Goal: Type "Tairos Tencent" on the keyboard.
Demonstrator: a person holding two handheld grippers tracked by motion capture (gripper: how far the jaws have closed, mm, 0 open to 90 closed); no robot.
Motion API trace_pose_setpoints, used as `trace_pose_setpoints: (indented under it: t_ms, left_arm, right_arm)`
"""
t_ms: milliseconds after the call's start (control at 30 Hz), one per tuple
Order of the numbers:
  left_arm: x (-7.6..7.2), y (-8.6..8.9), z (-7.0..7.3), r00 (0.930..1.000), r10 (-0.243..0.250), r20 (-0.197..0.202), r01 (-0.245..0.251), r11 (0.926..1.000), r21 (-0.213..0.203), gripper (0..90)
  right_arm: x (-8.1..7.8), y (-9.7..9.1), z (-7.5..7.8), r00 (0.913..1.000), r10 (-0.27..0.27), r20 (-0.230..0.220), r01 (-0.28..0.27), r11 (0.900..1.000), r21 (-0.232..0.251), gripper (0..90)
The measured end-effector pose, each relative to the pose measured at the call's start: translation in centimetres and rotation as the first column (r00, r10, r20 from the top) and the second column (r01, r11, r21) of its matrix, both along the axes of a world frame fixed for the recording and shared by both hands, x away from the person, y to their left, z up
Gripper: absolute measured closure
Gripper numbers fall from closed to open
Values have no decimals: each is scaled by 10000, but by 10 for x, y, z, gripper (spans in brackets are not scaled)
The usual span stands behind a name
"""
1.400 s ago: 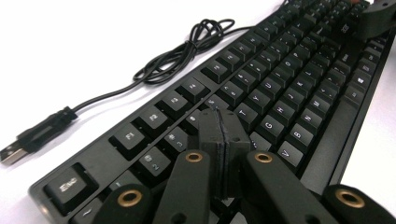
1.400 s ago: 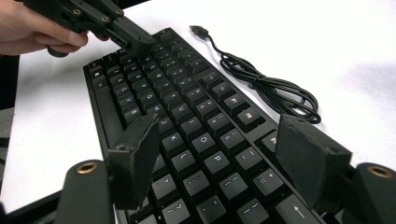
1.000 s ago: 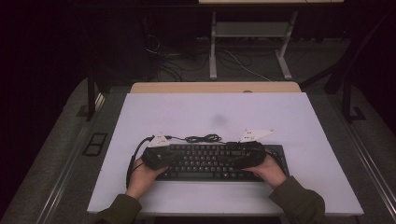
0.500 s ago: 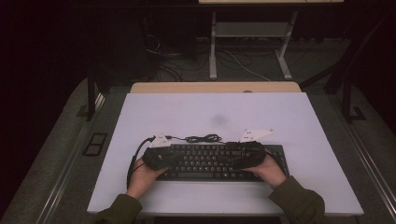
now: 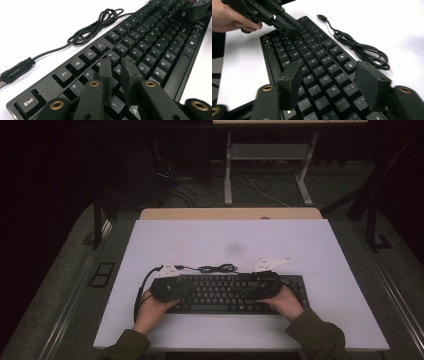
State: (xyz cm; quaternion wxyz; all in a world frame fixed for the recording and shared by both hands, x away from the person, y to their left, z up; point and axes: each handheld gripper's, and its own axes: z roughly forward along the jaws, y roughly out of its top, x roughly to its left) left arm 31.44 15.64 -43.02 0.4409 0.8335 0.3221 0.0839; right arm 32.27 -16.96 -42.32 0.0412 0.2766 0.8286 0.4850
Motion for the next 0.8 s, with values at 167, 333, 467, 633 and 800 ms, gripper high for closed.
trace_pose_setpoints:
  t_ms: [167, 333, 467, 633, 800]
  left_arm:
    - [-3, 2, 1, 10000, -66, -2, 66, 9999, -111, 631]
    - [-4, 1, 1, 9998, -206, 23, 206, 9997, -165, 528]
    - [-5, 0, 2, 9996, -291, 53, 291, 9995, -117, 462]
    - [-6, -1, 0, 9995, -315, 5, 315, 9995, -28, 387]
    - [-6, -1, -1, 9997, -244, 80, 244, 9997, 38, 328]
  right_arm:
    - [3, 8, 1, 9998, 212, -27, -211, 9998, 27, 476]
    - [3, 18, 2, 9992, 388, -87, -387, 9992, 78, 542]
    - [4, 23, 2, 9989, 459, -132, -457, 9989, 134, 556]
    - [4, 29, 2, 9991, 419, -114, -418, 9990, 141, 559]
    - [3, 33, 0, 9984, 551, -81, -550, 9984, 97, 589]
